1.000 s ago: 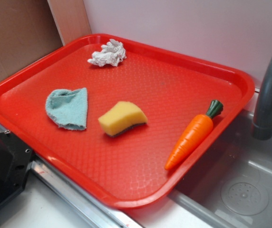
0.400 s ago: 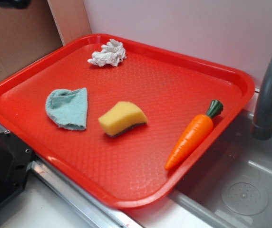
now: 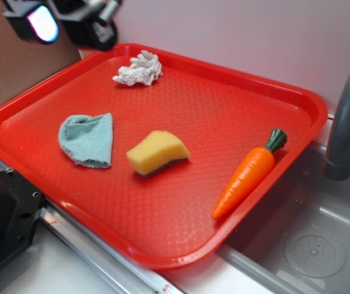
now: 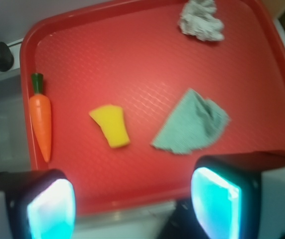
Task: Grab the green sponge.
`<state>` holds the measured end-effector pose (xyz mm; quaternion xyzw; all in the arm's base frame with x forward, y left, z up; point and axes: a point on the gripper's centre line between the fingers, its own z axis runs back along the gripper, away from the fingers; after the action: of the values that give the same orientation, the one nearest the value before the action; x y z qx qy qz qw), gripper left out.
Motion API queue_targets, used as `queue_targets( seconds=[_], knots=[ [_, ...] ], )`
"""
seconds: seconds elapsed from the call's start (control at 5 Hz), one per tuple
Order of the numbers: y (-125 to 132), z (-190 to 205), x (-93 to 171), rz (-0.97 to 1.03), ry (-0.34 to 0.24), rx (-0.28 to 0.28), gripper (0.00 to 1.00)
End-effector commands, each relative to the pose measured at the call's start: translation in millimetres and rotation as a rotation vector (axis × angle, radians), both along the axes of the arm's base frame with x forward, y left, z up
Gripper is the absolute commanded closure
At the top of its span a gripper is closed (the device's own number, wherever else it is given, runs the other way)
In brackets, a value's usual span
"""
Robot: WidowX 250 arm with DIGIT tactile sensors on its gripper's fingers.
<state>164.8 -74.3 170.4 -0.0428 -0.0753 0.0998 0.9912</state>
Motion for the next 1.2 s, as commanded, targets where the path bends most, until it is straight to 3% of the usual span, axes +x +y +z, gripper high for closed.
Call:
queue_targets(
  seconds=[0.0,0.4,0.8,1.0],
  knots=[
    [-18.5,-41.6,34.6,0.036,-0.020,0.029,0.00],
    [-30.3,-101.7,48.8,-0.015,0.043,0.054,0.00],
    [-25.5,-140.6,38.5,-0.029,0.128,0.103,0.00],
    [-19.8,-149.8,38.2,-0.026,0.149,0.091,0.00]
  ],
)
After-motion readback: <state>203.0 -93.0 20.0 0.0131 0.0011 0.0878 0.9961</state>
